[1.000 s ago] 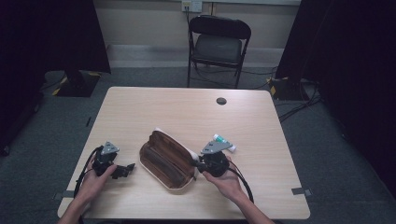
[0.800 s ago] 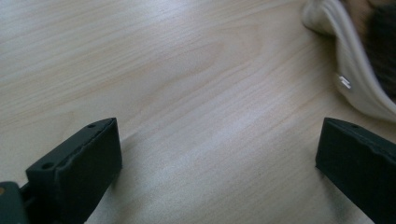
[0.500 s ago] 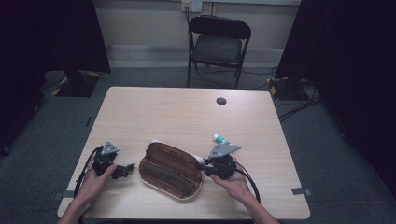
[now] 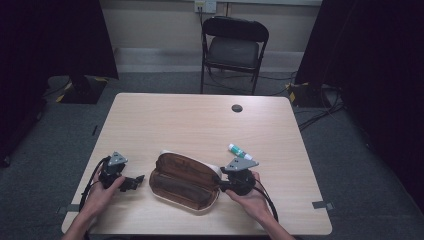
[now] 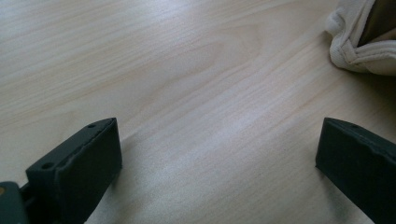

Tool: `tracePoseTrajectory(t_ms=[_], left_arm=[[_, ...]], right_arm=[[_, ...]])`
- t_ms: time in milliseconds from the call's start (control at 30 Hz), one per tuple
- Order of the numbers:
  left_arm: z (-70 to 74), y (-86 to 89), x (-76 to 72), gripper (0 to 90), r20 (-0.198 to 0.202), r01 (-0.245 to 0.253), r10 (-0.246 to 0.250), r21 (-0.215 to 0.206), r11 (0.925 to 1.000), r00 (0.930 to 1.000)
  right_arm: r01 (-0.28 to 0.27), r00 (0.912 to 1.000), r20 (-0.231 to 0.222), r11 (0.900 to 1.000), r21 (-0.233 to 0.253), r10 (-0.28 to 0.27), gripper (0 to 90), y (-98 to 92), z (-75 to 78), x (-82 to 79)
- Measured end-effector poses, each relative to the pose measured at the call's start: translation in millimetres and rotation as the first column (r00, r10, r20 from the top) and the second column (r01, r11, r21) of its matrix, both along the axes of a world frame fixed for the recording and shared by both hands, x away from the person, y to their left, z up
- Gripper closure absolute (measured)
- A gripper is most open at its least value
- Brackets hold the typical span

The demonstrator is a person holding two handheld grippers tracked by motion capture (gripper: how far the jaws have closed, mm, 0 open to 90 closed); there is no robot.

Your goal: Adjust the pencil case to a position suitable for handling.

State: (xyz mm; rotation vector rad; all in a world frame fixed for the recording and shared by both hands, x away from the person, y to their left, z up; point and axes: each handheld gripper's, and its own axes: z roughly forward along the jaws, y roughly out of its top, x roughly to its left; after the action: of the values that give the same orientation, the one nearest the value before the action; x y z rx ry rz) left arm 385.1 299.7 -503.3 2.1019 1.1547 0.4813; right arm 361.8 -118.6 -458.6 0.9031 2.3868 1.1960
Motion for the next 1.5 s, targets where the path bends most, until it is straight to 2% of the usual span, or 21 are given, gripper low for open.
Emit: tracePoseTrajectory(t_ms=[67, 100, 133, 167, 267, 667, 700, 767, 867, 1033, 1200, 1300, 1333, 1400, 1433, 1500], left_arm=[[0.0, -0.1, -0.1, 0.0, -0.001, -0.001, 0.001, -0.001, 1.0000, 1.0000], [0.0, 0.0, 0.0, 0.0, 0.000, 0.000, 0.000, 0.000, 1.0000, 1.0000], [0.0, 0.0, 0.0, 0.0, 0.000, 0.000, 0.000, 0.000, 1.0000, 1.0000], [0.0, 0.0, 0.0, 0.0, 0.000, 0.000, 0.000, 0.000, 1.0000, 1.0000], [0.0, -0.1, -0.1, 0.0, -0.001, -0.002, 0.002, -0.001, 1.0000, 1.0000], [0.0, -0.1, -0.1, 0.0, 0.000, -0.002, 0.002, -0.001, 1.0000, 1.0000], [0.0, -0.1, -0.1, 0.0, -0.001, -0.002, 0.002, -0.001, 1.0000, 1.0000], [0.0, -0.1, 0.0, 0.0, -0.001, -0.002, 0.002, -0.001, 1.0000, 1.0000], [0.0, -0.1, 0.0, 0.0, 0.000, -0.002, 0.002, -0.001, 1.0000, 1.0000], [0.0, -0.1, -0.1, 0.0, -0.001, -0.001, 0.001, -0.001, 1.0000, 1.0000], [0.0, -0.1, -0.1, 0.0, -0.001, -0.002, 0.002, -0.001, 1.0000, 1.0000], [0.0, 0.0, 0.0, 0.0, 0.000, 0.000, 0.000, 0.000, 1.0000, 1.0000], [0.0, -0.1, -0.1, 0.0, 0.000, -0.002, 0.002, -0.001, 1.0000, 1.0000], [0.0, -0.1, 0.0, 0.0, 0.000, -0.001, 0.001, -0.001, 1.0000, 1.0000], [0.0, -0.1, 0.0, 0.0, -0.001, -0.001, 0.001, -0.001, 1.0000, 1.0000], [0.0, -0.1, 0.0, 0.0, -0.001, -0.001, 0.001, -0.001, 1.0000, 1.0000]], right_arm=[[0.010, 1.0000, -0.002, 1.000, -0.006, -0.010, 59.5, -0.5, -0.2, 0.5], [0.014, 0.9999, -0.003, 1.000, -0.004, -0.014, 68.0, -1.4, -0.3, 3.0], [0.014, 0.9999, -0.003, 1.000, -0.004, -0.014, 68.0, -1.4, -0.3, 3.0], [0.019, 0.9998, -0.006, 1.000, -0.001, -0.019, 72.7, -1.5, -0.4, 6.1], [0.026, 0.9996, -0.005, 1.000, -0.004, -0.026, 75.3, -1.6, 0.0, 9.1], [0.085, 0.9964, 0.005, 0.996, 0.002, -0.085, 74.1, 1.3, 3.0, 39.5], [0.098, 0.9952, 0.011, 0.995, 0.004, -0.098, 73.3, 4.4, 3.4, 46.7], [0.103, 0.9945, 0.016, 0.995, -0.002, -0.103, 73.1, 5.5, 3.7, 48.9], [0.133, 0.9910, 0.017, 0.991, 0.010, -0.133, 73.0, 4.5, 3.4, 63.3], [0.153, 0.9881, 0.008, 0.988, 0.007, -0.154, 66.9, -2.0, 2.3, 72.1], [0.166, 0.9861, -0.007, 0.986, 0.025, -0.166, 59.9, -13.2, 6.3, 75.8], [0.170, 0.9854, -0.015, 0.985, 0.032, -0.170, 54.7, -17.6, 8.1, 72.9], [0.161, 0.9865, -0.040, 0.985, 0.054, -0.159, 48.3, -20.8, 8.3, 69.0], [0.154, 0.9870, -0.057, 0.986, 0.065, -0.150, 46.7, -21.5, 8.5, 66.5], [0.149, 0.9887, -0.020, 0.989, 0.023, -0.148, 43.7, -20.6, 11.8, 56.3], [0.137, 0.9902, -0.030, 0.990, 0.042, -0.136, 41.9, -23.8, 14.9, 51.6]])
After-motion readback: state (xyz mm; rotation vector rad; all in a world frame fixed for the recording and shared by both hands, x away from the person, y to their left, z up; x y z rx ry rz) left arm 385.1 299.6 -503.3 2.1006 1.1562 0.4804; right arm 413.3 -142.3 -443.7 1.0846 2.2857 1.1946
